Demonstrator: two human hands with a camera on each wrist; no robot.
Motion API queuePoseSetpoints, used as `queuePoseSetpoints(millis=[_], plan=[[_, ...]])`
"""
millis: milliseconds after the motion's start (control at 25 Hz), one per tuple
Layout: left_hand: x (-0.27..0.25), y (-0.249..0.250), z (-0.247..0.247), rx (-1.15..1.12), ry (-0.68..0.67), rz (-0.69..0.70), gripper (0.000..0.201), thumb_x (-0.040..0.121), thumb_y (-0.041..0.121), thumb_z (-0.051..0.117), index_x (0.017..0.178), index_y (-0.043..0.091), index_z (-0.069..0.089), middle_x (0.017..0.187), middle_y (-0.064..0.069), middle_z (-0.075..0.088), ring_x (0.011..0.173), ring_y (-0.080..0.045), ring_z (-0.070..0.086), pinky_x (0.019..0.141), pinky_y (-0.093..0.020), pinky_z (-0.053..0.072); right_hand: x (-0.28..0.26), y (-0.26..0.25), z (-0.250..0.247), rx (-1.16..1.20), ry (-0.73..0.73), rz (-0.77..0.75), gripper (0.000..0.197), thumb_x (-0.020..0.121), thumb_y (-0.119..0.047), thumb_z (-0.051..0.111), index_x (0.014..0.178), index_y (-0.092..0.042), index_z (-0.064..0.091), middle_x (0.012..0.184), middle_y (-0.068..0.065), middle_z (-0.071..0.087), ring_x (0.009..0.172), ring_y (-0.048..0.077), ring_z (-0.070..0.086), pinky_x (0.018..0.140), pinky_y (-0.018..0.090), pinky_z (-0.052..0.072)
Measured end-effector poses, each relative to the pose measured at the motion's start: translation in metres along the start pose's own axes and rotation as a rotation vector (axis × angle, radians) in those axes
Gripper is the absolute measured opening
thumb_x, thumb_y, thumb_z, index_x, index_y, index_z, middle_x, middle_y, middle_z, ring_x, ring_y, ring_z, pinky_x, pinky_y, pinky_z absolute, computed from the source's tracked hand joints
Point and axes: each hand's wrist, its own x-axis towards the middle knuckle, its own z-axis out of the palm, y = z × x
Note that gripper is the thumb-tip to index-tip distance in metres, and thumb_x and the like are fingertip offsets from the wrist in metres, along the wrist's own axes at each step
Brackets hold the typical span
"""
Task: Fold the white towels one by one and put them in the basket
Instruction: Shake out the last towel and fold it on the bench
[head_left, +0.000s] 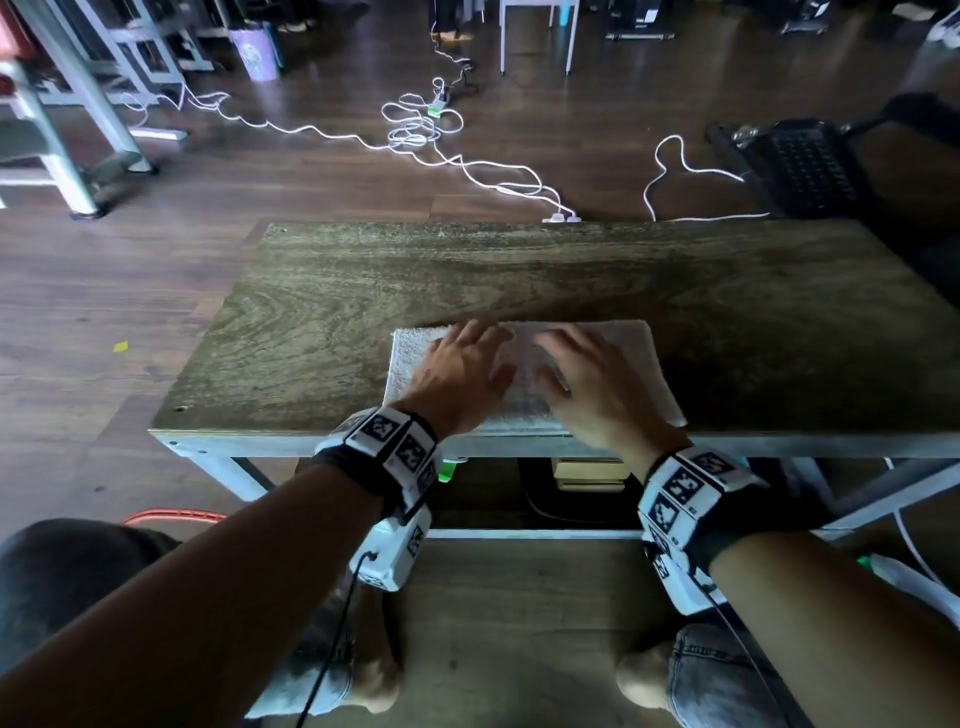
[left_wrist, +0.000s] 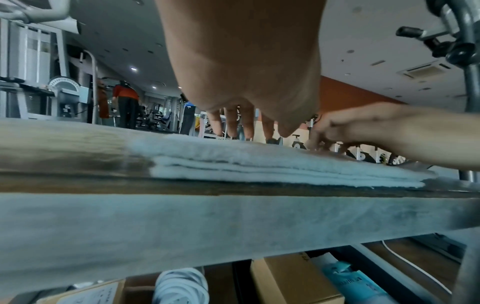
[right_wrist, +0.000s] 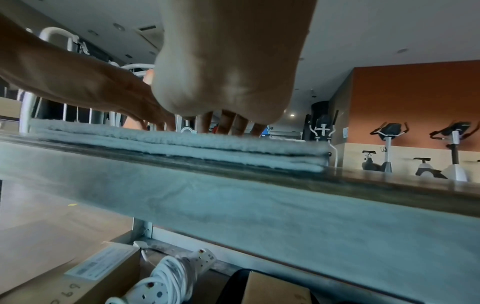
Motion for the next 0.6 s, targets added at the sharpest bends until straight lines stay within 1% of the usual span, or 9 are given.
queuePoseSetpoints(millis=[40,80,120,160,240,360,440,520,600], plan=[[0.000,0.006,0.012,0.045,-0.060,-0.025,0.053,0.099,0.037,0.040,0.149,0.022,0.034,0.158,-0.002,0.031,0.146,-0.026,0.026,0.116,-0.044,0.026,0.007,-0.005,0.008,0.026,-0.051,0.000,0.054,0.097,-0.041,0.027,0.143,-0.018,0.047,0.148,0.003,0.049,0.138,0.020,0.043,0.112,0.042,0.036],[-0.001,0.010,0.022,0.094,-0.090,-0.032,0.057,0.101,0.039,0.032,0.155,0.023,0.020,0.163,0.000,0.018,0.151,-0.024,0.014,0.120,-0.044,0.017,0.011,-0.007,0.018,0.006,-0.096,0.000,0.063,0.097,-0.044,0.018,0.151,-0.019,0.037,0.158,0.003,0.038,0.146,0.019,0.033,0.119,0.042,0.028],[-0.003,0.012,0.028,0.141,-0.090,-0.027,0.058,0.102,0.041,0.025,0.157,0.025,0.011,0.165,0.002,0.009,0.152,-0.022,0.006,0.122,-0.043,0.011,0.011,-0.006,0.028,-0.055,-0.123,0.009,0.067,0.097,-0.047,0.009,0.156,-0.021,0.029,0.163,0.002,0.030,0.151,0.018,0.024,0.122,0.043,0.021],[-0.005,0.010,0.032,0.166,-0.079,-0.027,0.058,0.103,0.043,0.020,0.157,0.027,0.008,0.165,0.004,0.005,0.153,-0.020,0.002,0.123,-0.043,0.007,0.010,-0.005,0.034,-0.116,-0.134,0.029,0.069,0.097,-0.050,0.003,0.158,-0.024,0.023,0.165,-0.001,0.024,0.153,0.017,0.017,0.123,0.044,0.017],[-0.005,0.001,0.032,0.158,-0.082,-0.046,0.059,0.102,0.048,0.019,0.157,0.030,0.009,0.165,0.003,0.004,0.153,-0.020,0.001,0.124,-0.042,0.004,0.007,0.004,0.034,-0.145,-0.154,0.093,0.074,0.094,-0.060,-0.005,0.159,-0.030,0.014,0.167,-0.007,0.013,0.155,0.014,0.006,0.125,0.043,0.010],[-0.004,-0.009,0.029,0.166,-0.096,-0.078,0.065,0.097,0.062,0.021,0.156,0.037,0.006,0.166,0.002,0.002,0.153,-0.020,0.000,0.124,-0.043,0.004,0.005,0.016,0.026,-0.122,-0.178,0.171,0.076,0.088,-0.066,-0.006,0.158,-0.038,0.006,0.168,-0.011,0.003,0.155,0.013,-0.003,0.125,0.041,0.002],[-0.006,-0.013,0.028,0.157,-0.102,-0.085,0.069,0.093,0.069,0.020,0.155,0.042,0.003,0.166,0.002,0.001,0.153,-0.020,-0.001,0.124,-0.043,0.002,0.002,0.020,0.018,-0.145,-0.212,0.205,0.076,0.088,-0.069,-0.004,0.158,-0.039,0.002,0.168,-0.010,-0.002,0.155,0.014,-0.006,0.125,0.043,0.001],[-0.009,-0.018,0.028,0.150,-0.103,-0.103,0.072,0.092,0.072,0.020,0.154,0.042,0.002,0.166,0.002,0.000,0.153,-0.019,-0.002,0.124,-0.041,0.000,-0.002,0.024,0.015,-0.212,-0.234,0.237,0.076,0.090,-0.072,-0.003,0.158,-0.039,0.000,0.168,-0.010,-0.006,0.154,0.015,-0.008,0.125,0.044,0.000],[-0.012,-0.023,0.025,0.137,-0.087,-0.137,0.073,0.091,0.074,0.020,0.154,0.042,0.004,0.166,0.003,0.001,0.152,-0.017,-0.002,0.124,-0.039,-0.001,-0.004,0.030,0.012,-0.243,-0.204,0.268,0.079,0.089,-0.076,-0.003,0.158,-0.038,0.002,0.168,-0.010,-0.004,0.155,0.014,-0.007,0.125,0.042,-0.001]])
